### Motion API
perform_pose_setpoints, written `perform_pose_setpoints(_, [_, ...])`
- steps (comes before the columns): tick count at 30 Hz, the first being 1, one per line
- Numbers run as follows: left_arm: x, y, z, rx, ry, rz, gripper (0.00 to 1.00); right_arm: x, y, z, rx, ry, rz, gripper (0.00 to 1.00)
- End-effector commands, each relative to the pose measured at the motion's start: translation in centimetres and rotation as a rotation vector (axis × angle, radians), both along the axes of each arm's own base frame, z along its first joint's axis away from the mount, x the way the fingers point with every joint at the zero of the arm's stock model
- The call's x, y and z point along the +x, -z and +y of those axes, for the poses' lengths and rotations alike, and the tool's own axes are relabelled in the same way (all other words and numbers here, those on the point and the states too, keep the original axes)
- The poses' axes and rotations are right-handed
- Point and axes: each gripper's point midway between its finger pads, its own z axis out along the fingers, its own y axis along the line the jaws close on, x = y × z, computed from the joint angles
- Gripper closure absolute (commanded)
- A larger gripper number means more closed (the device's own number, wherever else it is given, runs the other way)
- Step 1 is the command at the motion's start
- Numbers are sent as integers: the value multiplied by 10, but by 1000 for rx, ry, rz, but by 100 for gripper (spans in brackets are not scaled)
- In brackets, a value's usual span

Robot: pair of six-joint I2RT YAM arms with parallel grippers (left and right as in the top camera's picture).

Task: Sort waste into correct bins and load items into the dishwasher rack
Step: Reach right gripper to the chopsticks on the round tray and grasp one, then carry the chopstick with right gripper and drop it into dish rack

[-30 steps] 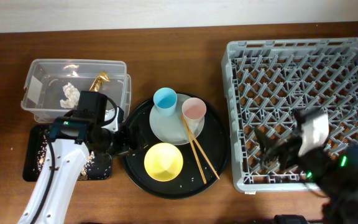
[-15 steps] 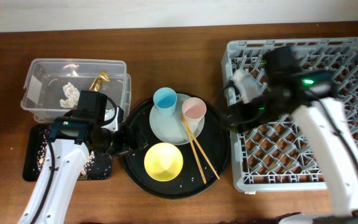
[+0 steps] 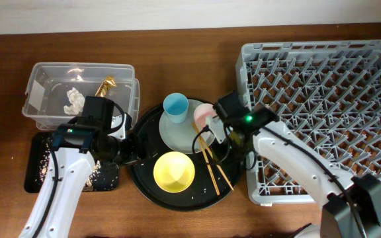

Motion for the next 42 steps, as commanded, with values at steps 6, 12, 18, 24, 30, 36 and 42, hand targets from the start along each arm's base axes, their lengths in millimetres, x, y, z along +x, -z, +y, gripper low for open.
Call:
perform_pose_setpoints(6, [1,-5,-2,-8,9,-15,1,10,18,-9,-62,7,-77,68])
perform_pose_setpoints(12, [1,-5,-2,-8,9,-15,1,2,38,-10,-46,22,-62,67])
perform_pose_setpoints(18, [1,-5,-2,-8,9,-15,1,-6,44,-4,2,14,-35,67])
perform_pose_setpoints(24, [1,-5,-2,-8,9,-15,1,-8,60,-5,18,35,-49,67])
perform_pose_setpoints(30, [1,-5,-2,-8,9,-15,1,-8,64,-5,17,35,-54,76])
perform_pose_setpoints(36, [1,-5,-2,-8,9,-15,1,-7,65,-4,21,35,-47,85])
perform_pose_setpoints(42, [1,-5,-2,-8,9,-15,1,-3,52,3,45,35,-42,85])
